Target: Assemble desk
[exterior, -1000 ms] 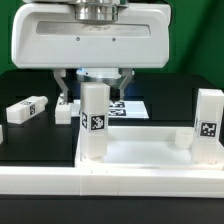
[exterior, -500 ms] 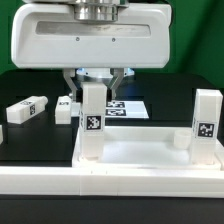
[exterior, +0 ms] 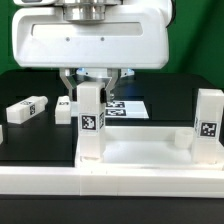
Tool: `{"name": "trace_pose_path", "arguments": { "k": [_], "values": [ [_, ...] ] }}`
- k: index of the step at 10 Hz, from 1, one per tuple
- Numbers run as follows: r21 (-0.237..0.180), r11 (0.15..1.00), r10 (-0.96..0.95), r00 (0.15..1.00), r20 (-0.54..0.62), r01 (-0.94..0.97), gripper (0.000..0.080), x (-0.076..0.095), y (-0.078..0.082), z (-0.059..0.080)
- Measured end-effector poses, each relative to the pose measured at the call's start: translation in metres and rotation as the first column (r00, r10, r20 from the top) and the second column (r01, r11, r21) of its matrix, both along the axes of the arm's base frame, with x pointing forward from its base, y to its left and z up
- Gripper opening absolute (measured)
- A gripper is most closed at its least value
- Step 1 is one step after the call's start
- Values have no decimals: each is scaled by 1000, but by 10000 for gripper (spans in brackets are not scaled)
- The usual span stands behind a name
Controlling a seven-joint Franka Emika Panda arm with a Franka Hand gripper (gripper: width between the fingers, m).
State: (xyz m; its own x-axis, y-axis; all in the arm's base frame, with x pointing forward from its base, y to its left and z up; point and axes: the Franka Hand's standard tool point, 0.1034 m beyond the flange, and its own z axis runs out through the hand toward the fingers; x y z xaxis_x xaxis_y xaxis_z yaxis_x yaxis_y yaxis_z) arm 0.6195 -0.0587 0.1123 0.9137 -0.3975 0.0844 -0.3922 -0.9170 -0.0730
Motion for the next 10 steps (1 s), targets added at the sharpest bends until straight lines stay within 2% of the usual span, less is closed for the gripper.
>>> {"name": "trace_pose_path", "arguments": {
  "k": [3,6,7,9,10],
  "values": [
    [31,959,-282,959,-16,282,291,-1,1,-1],
    [52,843,-535,844,-38,536,291,-1,4,-1],
    [55,824,-562,826,-41,564,291,0,4,-1],
    [51,857,-512,858,-36,513,294,0,4,-1],
    [48,877,-477,878,-32,478,524,-1,3,-1]
  ]
}}
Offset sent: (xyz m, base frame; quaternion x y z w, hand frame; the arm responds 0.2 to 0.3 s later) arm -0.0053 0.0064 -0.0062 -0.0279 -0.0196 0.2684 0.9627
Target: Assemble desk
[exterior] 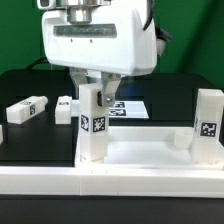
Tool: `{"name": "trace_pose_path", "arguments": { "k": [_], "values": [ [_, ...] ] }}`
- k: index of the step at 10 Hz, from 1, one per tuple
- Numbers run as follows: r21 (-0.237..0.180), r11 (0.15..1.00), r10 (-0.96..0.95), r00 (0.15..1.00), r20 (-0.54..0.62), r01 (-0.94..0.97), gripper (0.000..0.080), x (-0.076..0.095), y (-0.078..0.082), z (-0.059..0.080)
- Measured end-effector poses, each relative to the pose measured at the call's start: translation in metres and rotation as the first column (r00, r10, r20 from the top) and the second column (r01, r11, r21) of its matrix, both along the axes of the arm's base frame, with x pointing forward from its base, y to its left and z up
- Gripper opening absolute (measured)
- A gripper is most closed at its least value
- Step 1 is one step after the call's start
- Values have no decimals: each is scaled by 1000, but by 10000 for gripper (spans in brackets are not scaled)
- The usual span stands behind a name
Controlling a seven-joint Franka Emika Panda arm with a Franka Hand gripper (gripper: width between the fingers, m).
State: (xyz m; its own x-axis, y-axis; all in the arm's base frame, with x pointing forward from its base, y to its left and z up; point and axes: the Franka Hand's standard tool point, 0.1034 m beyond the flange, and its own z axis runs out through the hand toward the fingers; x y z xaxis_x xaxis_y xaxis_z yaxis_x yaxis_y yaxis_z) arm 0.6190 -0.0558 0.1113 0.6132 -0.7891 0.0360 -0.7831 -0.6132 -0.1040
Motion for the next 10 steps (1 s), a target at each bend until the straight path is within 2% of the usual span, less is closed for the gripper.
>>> {"name": "trace_pose_path", "arguments": {
  "k": [1,4,7,10],
  "values": [
    [-16,997,81,997,1,-81,613,0,0,0],
    [-54,929,366,931,-2,-366,642,1,2,0],
    [-93,761,643,765,-20,-642,649,5,3,1],
    [-106,568,817,575,-49,-816,649,6,3,-1]
  ]
}}
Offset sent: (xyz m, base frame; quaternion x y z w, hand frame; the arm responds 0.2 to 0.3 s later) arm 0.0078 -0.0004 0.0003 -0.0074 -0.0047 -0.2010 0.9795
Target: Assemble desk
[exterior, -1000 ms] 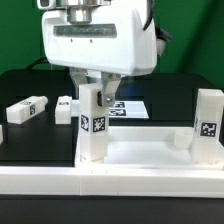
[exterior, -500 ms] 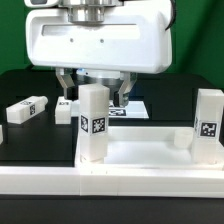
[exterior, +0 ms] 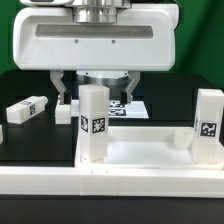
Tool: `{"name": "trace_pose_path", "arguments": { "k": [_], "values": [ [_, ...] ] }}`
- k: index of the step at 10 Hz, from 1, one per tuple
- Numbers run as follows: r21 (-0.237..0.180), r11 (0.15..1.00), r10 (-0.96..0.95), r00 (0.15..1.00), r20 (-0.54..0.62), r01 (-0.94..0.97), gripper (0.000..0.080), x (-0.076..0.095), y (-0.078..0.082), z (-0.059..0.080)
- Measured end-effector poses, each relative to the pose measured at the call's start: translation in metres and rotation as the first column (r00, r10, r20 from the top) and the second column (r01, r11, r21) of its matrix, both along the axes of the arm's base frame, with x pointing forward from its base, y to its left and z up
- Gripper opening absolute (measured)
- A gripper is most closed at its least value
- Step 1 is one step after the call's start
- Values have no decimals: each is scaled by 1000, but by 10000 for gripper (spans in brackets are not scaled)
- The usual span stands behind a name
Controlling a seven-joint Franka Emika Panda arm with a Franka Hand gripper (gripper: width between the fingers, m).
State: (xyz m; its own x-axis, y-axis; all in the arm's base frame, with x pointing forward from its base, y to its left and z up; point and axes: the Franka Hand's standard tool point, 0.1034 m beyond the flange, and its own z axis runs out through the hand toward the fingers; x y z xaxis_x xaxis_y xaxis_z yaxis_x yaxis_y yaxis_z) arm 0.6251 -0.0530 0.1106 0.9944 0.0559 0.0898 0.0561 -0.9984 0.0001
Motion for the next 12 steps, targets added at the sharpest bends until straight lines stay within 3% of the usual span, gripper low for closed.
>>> {"name": "trace_pose_path", "arguments": {
  "k": [3,5,6,7,8,9,12],
  "values": [
    [-38,975,217,976,-8,-217,649,0,-1,0],
    [-40,969,245,969,-9,-245,645,0,-2,0],
    [-40,969,245,970,-9,-245,528,0,-2,0],
    [-40,969,245,970,-9,-245,350,0,-2,0],
    [-40,969,245,969,-9,-245,350,0,-2,0],
    [-40,969,245,970,-9,-245,288,0,-2,0],
    [-21,984,177,984,-3,-177,288,-1,-4,-1]
  ]
}}
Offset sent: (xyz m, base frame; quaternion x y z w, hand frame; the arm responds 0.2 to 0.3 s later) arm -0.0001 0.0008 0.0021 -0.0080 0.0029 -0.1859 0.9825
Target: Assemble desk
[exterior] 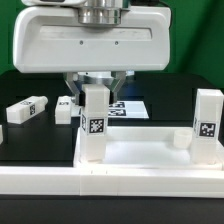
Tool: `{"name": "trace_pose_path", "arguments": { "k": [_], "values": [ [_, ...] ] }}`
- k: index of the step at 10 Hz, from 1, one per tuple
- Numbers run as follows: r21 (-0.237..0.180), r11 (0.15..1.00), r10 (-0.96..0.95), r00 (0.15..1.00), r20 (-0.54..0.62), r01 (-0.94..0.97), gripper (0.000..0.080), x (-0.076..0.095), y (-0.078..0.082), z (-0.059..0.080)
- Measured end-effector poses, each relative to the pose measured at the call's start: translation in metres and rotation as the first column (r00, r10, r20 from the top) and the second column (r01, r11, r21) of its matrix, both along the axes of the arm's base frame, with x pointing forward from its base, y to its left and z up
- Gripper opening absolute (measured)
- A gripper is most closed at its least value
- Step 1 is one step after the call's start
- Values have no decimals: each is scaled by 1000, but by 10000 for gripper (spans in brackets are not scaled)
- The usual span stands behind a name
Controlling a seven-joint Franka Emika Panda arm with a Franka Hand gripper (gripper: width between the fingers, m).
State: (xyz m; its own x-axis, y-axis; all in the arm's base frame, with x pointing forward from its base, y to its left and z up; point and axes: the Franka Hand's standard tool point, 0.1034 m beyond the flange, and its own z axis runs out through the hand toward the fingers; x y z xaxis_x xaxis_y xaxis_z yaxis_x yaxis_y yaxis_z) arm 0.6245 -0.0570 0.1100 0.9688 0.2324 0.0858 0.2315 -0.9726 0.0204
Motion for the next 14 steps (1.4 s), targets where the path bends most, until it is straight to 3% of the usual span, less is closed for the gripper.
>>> {"name": "trace_pose_path", "arguments": {
  "k": [4,7,12,14],
  "values": [
    [50,908,-416,909,-9,416,288,-1,0,-1],
    [75,724,-686,727,-16,685,289,-1,1,-2],
    [100,243,-965,251,-76,965,290,-2,3,-2],
    [103,190,-976,199,-85,976,295,-2,3,-2]
  ]
}}
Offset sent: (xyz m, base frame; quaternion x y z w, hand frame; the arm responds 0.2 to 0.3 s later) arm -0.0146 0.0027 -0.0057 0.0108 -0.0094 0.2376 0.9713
